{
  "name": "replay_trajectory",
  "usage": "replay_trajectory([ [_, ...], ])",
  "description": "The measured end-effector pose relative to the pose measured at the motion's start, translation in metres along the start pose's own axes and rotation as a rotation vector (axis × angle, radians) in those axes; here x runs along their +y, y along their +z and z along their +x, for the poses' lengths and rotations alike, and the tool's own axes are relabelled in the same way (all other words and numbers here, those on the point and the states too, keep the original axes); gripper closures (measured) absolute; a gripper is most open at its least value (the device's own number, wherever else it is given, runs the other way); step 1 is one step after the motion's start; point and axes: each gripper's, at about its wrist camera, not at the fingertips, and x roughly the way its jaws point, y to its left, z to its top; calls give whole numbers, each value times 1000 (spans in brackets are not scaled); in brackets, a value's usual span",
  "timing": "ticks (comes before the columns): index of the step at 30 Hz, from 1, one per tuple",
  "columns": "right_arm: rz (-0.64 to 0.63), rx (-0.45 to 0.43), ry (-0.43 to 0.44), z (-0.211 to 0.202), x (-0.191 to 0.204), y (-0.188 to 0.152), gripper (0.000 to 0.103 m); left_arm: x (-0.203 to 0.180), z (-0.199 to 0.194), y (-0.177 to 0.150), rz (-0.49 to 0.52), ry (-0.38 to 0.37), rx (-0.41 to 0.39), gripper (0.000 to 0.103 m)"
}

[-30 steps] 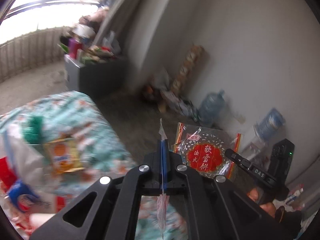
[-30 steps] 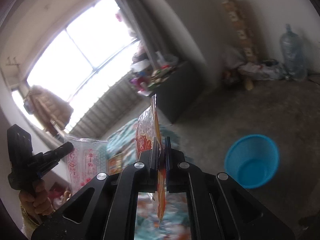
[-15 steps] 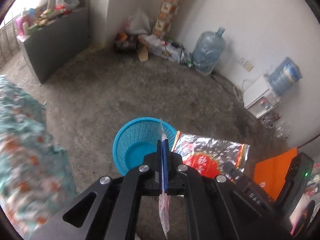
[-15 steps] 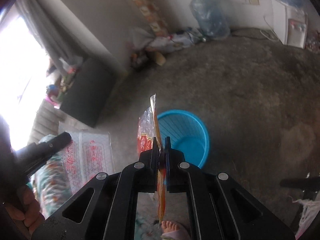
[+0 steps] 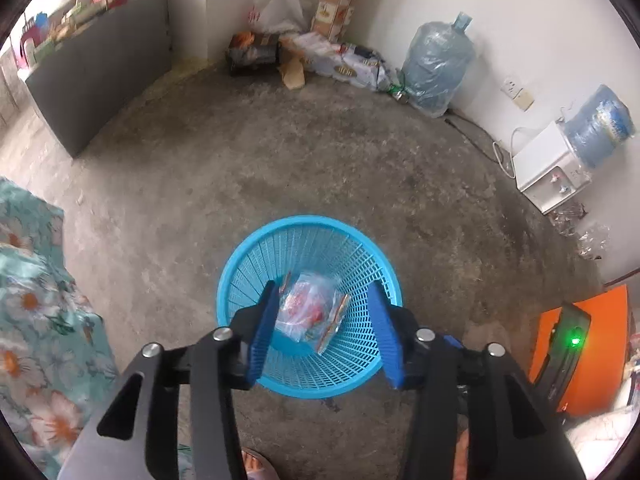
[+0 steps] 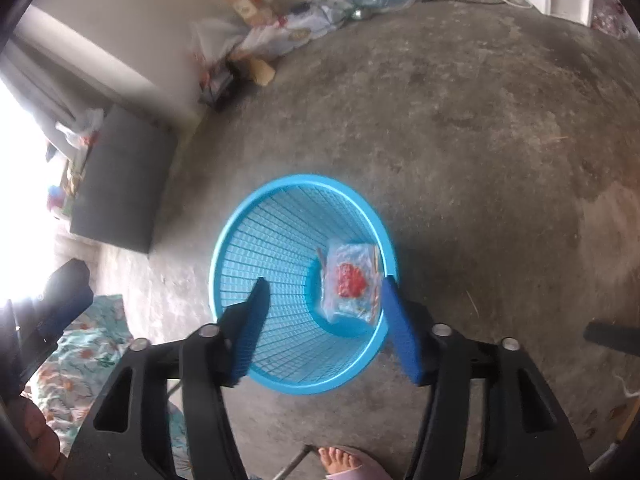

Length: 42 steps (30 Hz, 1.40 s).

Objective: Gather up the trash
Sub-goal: 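Carry the plastic bag to the blue wastebasket and open the right tool, then grasp the white tissue with the left tool and lift it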

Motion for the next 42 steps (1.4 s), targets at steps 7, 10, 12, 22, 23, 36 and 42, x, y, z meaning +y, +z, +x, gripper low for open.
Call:
replay_trajectory([
  [7,-64,-87,-3,-66,30,-18,31,12,-96,-6,-15,-51,-142,50],
  [10,-140,-134,-21,-99,61,-26,20,23,-156,-17,-2,-63,-220,48],
  [12,-201,-161,-20,-124,84,-38,14,32,-194,-29,27,-47,-269,45],
  [22,-631,-263,23,-210,193,-132,8,117,-349,-135,-57,35,-439,36],
  [23,-683,-258,40,-213,201,-142,8,126,-361,-149,-76,48,-458,36],
  [36,-1013,-237,396,-256,258,-227,8,246,-474,-270,-310,251,-649,34],
  [42,-982,72,610,-236,297,-246,13,301,-486,-315,-470,255,-675,34],
])
